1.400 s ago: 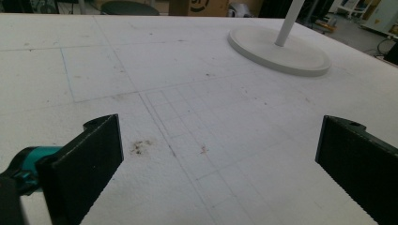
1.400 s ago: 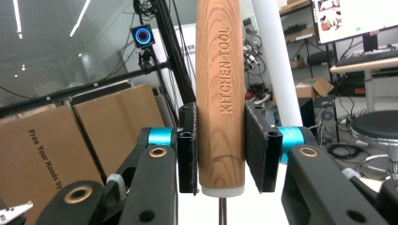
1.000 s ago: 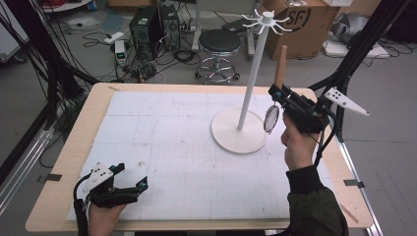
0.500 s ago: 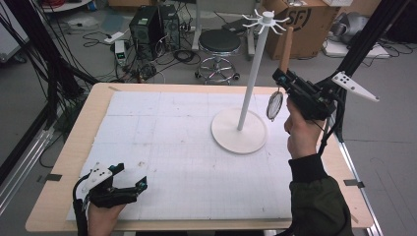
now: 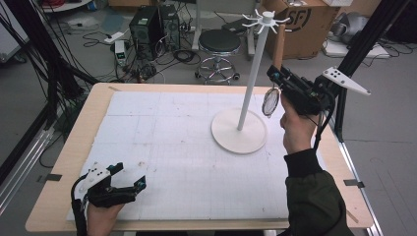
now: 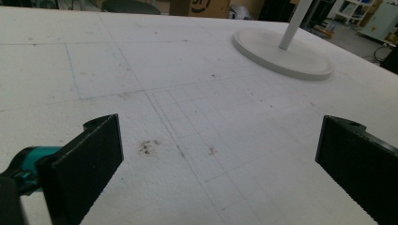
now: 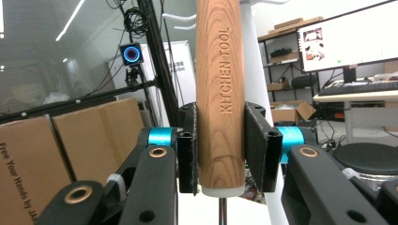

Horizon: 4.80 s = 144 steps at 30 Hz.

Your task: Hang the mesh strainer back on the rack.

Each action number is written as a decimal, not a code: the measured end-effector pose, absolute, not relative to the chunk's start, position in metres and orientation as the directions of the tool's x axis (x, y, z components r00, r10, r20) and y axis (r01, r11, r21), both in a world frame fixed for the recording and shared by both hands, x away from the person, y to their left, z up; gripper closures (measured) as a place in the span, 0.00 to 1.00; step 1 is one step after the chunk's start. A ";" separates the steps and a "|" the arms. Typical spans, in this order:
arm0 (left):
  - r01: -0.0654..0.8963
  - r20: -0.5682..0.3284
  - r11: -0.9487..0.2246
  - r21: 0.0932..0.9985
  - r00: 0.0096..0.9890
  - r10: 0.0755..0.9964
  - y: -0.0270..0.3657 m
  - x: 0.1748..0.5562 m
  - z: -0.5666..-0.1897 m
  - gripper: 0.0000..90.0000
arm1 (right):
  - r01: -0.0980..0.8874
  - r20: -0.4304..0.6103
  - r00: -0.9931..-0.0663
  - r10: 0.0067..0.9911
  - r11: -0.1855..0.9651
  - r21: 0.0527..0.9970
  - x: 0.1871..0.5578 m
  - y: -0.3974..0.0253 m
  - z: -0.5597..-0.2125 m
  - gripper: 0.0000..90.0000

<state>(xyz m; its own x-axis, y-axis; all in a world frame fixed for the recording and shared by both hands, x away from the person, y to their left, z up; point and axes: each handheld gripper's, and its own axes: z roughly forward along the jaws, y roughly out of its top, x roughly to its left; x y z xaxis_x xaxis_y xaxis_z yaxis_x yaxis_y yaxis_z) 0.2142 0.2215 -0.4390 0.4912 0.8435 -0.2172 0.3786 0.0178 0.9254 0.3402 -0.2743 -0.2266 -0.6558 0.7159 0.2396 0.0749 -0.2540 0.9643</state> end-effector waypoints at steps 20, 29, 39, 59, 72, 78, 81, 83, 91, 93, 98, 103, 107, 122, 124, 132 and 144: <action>0.375 -0.217 0.021 0.927 0.489 0.845 0.222 0.212 -0.438 0.02 | 0.110 0.235 -0.624 0.745 -0.214 0.971 0.348 -0.271 -0.233 0.76; 0.373 -0.220 0.027 0.927 0.485 0.846 0.223 0.211 -0.438 0.02 | 0.107 0.224 -0.615 0.756 -0.202 0.974 0.352 -0.269 -0.234 0.74; 0.371 -0.216 0.022 0.928 0.489 0.845 0.223 0.210 -0.437 0.02 | 0.163 0.286 -0.581 0.762 -0.235 0.958 0.350 -0.271 -0.236 0.33; 0.354 -0.208 0.016 0.935 0.511 0.834 0.220 0.205 -0.434 0.02 | 0.159 0.272 -0.639 0.720 -0.222 0.962 0.314 -0.284 -0.284 0.17; 0.343 -0.205 0.017 0.939 0.520 0.829 0.218 0.201 -0.432 0.02 | 0.208 0.267 -0.676 0.687 -0.170 0.963 0.300 -0.265 -0.311 0.17; 0.340 -0.196 0.005 0.940 0.531 0.825 0.215 0.202 -0.432 0.02 | 0.228 0.259 -0.681 0.685 -0.138 0.964 0.294 -0.262 -0.325 0.17; 0.340 -0.194 0.000 0.940 0.535 0.822 0.214 0.203 -0.432 0.02 | 0.241 0.261 -0.681 0.684 -0.127 0.962 0.292 -0.264 -0.329 0.17; 0.340 -0.194 0.000 0.940 0.535 0.822 0.214 0.203 -0.432 0.02 | 0.238 0.262 -0.682 0.683 -0.131 0.962 0.289 -0.265 -0.331 0.17; 0.325 -0.200 0.012 0.946 0.551 0.810 0.213 0.202 -0.431 0.02 | 0.261 0.241 -0.680 0.692 -0.079 0.962 0.279 -0.266 -0.358 0.17; 0.323 -0.197 0.008 0.946 0.555 0.808 0.212 0.202 -0.431 0.02 | 0.282 0.248 -0.680 0.690 -0.066 0.957 0.277 -0.266 -0.367 0.17; 0.325 -0.197 0.005 0.946 0.561 0.804 0.210 0.203 -0.432 0.02 | 0.300 0.244 -0.666 0.704 -0.046 0.953 0.268 -0.268 -0.386 0.17; 0.316 -0.204 0.017 0.949 0.569 0.796 0.209 0.201 -0.432 0.02 | 0.308 0.231 -0.662 0.713 -0.022 0.951 0.260 -0.271 -0.398 0.17; 0.325 -0.214 0.021 0.945 0.571 0.793 0.209 0.202 -0.434 0.02 | 0.319 0.235 -0.656 0.717 -0.019 0.948 0.255 -0.276 -0.406 0.17; 0.317 -0.203 0.002 0.949 0.604 0.771 0.200 0.207 -0.434 0.02 | 0.350 0.249 -0.627 0.738 -0.019 0.937 0.240 -0.301 -0.425 0.17; 0.318 -0.204 0.002 0.948 0.604 0.770 0.200 0.208 -0.434 0.02 | 0.357 0.249 -0.620 0.744 -0.015 0.934 0.239 -0.302 -0.427 0.17; 0.317 -0.210 0.006 0.949 0.613 0.762 0.198 0.210 -0.434 0.02 | 0.359 0.236 -0.613 0.754 -0.001 0.934 0.237 -0.303 -0.429 0.17; 0.322 -0.210 0.003 0.947 0.609 0.765 0.197 0.212 -0.434 0.02 | 0.362 0.240 -0.610 0.755 -0.004 0.932 0.236 -0.304 -0.430 0.17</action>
<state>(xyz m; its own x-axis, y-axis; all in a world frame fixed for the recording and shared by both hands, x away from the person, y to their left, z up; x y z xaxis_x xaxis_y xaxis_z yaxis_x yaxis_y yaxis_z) 0.2123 0.1968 -0.4344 0.6093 0.7646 -0.2100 0.3223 0.0031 0.9466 0.2358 -0.3045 -0.4297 -0.6101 0.7550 0.2404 0.3620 -0.0043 0.9322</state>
